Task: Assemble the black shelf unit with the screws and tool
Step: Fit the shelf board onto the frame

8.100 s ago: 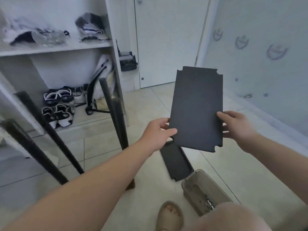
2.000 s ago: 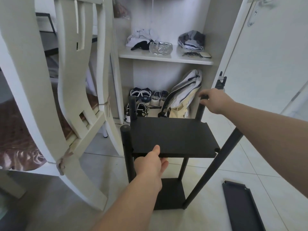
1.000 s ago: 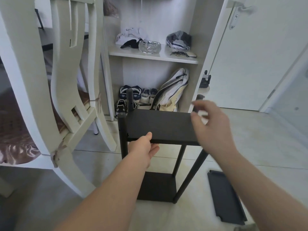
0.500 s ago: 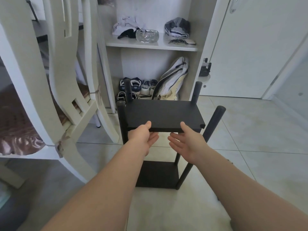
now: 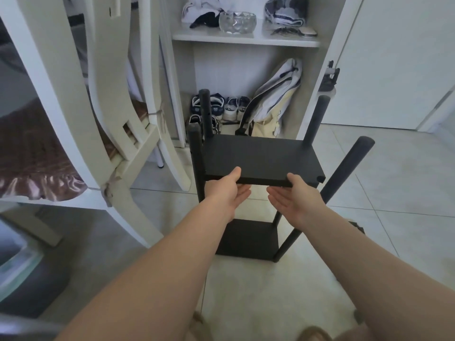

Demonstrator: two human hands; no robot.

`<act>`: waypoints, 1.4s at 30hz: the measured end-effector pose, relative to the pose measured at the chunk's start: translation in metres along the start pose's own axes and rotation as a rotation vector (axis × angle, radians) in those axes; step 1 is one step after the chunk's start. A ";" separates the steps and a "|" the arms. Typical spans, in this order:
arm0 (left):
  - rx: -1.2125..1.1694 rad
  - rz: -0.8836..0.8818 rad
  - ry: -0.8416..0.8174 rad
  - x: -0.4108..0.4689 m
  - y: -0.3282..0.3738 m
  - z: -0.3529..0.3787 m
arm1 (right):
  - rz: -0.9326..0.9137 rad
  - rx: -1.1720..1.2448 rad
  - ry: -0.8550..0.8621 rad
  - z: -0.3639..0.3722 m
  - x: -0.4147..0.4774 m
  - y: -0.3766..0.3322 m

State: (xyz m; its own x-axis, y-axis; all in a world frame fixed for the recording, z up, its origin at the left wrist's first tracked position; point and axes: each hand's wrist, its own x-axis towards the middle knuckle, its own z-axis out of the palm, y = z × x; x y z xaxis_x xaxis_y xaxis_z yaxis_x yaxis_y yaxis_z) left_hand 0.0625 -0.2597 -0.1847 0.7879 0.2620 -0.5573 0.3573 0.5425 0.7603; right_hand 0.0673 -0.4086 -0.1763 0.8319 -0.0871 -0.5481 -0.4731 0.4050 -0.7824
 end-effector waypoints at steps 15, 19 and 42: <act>-0.049 -0.071 0.108 0.031 -0.058 -0.012 | 0.020 -0.019 0.082 -0.021 0.041 0.047; -0.049 -0.097 0.141 0.036 -0.068 -0.015 | 0.065 -0.029 0.107 -0.025 0.046 0.057; -0.045 -0.210 0.222 0.062 -0.095 -0.028 | 0.167 0.002 0.207 -0.027 0.068 0.086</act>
State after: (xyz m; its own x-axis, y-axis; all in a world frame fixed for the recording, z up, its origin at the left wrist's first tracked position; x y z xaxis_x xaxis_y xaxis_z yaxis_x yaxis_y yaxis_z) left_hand 0.0636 -0.2722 -0.3010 0.5685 0.3053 -0.7639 0.4743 0.6371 0.6076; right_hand 0.0750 -0.4048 -0.2885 0.6652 -0.2036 -0.7184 -0.5979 0.4310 -0.6758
